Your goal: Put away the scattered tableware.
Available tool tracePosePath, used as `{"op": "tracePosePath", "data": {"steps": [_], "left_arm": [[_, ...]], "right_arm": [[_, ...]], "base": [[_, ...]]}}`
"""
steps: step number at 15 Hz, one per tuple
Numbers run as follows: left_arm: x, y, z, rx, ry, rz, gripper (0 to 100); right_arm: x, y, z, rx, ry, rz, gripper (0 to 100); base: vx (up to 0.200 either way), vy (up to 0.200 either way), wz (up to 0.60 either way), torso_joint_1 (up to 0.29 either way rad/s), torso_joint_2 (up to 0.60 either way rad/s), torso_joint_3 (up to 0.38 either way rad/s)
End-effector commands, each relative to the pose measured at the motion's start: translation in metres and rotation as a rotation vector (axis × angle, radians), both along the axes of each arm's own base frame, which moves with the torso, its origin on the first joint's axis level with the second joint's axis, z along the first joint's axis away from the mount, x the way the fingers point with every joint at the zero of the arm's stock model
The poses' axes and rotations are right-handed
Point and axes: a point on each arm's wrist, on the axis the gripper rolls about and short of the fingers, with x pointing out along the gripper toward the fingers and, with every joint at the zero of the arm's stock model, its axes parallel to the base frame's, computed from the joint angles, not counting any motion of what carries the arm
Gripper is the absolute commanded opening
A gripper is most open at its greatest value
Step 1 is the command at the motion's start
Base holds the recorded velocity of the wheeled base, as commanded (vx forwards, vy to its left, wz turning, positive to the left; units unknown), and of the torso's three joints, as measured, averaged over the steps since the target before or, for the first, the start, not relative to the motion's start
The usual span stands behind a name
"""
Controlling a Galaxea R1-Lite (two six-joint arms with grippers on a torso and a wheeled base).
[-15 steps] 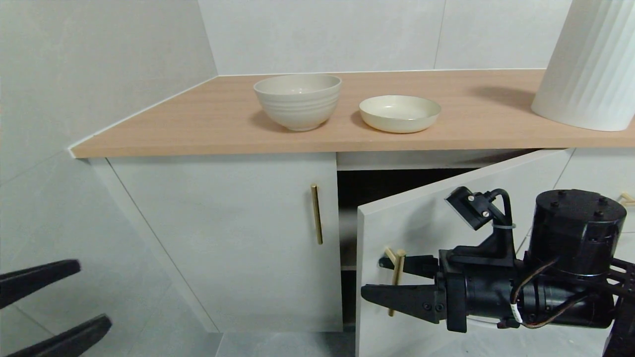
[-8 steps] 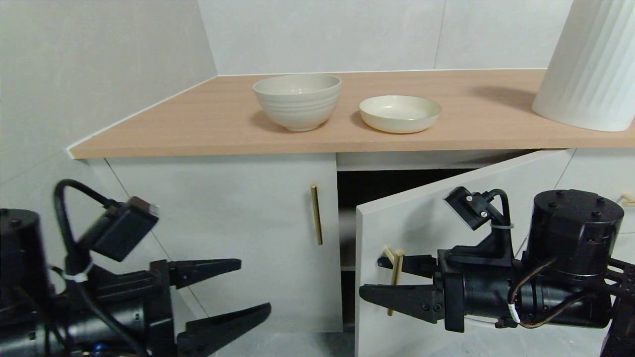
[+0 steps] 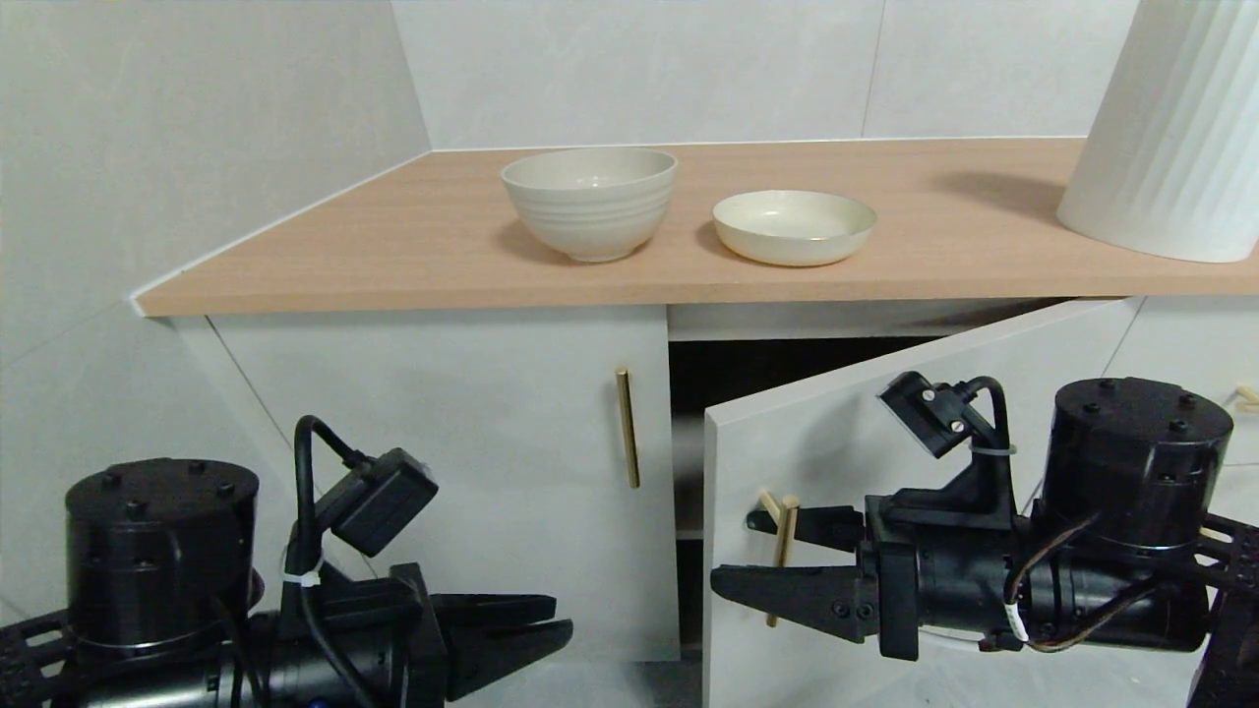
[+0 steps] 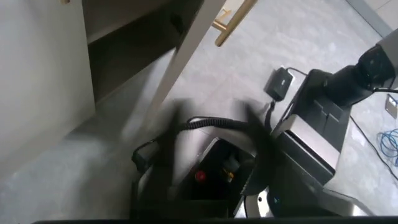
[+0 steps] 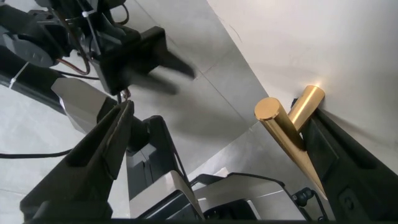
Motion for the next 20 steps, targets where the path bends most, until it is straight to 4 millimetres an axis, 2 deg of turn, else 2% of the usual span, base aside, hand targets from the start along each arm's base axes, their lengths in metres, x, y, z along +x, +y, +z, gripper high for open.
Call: {"op": "tracePosePath", "data": {"steps": [1, 4, 7, 10, 11, 12, 16, 18, 20], "left_arm": [[0.006, -0.004, -0.001, 0.002, 0.003, -0.001, 0], [0.018, -0.010, 0.001, 0.001, 0.003, 0.001, 0], [0.054, -0.031, 0.001, -0.003, -0.002, 0.000, 0], [0.091, -0.052, -0.017, -0.022, -0.040, 0.000, 0], [0.107, -0.062, -0.030, -0.043, -0.052, 0.009, 0], [0.113, -0.069, -0.037, -0.064, -0.079, 0.020, 0], [0.116, -0.101, -0.061, -0.162, -0.189, 0.056, 0], [0.114, -0.110, -0.067, -0.187, -0.224, 0.048, 0], [0.111, -0.114, -0.063, -0.208, -0.250, 0.041, 0]], "right_arm": [[0.001, 0.001, -0.003, -0.008, 0.008, -0.001, 100], [0.000, 0.000, -0.001, -0.005, 0.003, 0.000, 100], [0.000, 0.000, -0.003, -0.010, 0.006, 0.000, 100], [0.000, 0.000, -0.002, -0.009, 0.004, 0.000, 100], [0.000, 0.000, -0.002, -0.009, 0.004, 0.000, 100], [0.000, 0.000, -0.002, -0.008, 0.003, 0.000, 100], [0.000, 0.000, -0.004, -0.013, 0.006, 0.000, 100], [-0.002, -0.001, -0.004, -0.016, 0.005, -0.001, 100], [-0.003, -0.003, -0.008, -0.033, -0.016, -0.002, 100]], "base": [[0.000, 0.000, 0.00, 0.000, 0.00, 0.000], [0.000, 0.000, 0.00, 0.000, 0.00, 0.000], [0.000, 0.000, 0.00, 0.000, 0.00, 0.000], [0.000, 0.000, 0.00, 0.000, 0.00, 0.000], [0.000, 0.000, 0.00, 0.000, 0.00, 0.000], [0.000, 0.000, 0.00, 0.000, 0.00, 0.000], [0.000, 0.000, 0.00, 0.000, 0.00, 0.000], [0.000, 0.000, 0.00, 0.000, 0.00, 0.000], [0.000, 0.000, 0.00, 0.000, 0.00, 0.000]]}}
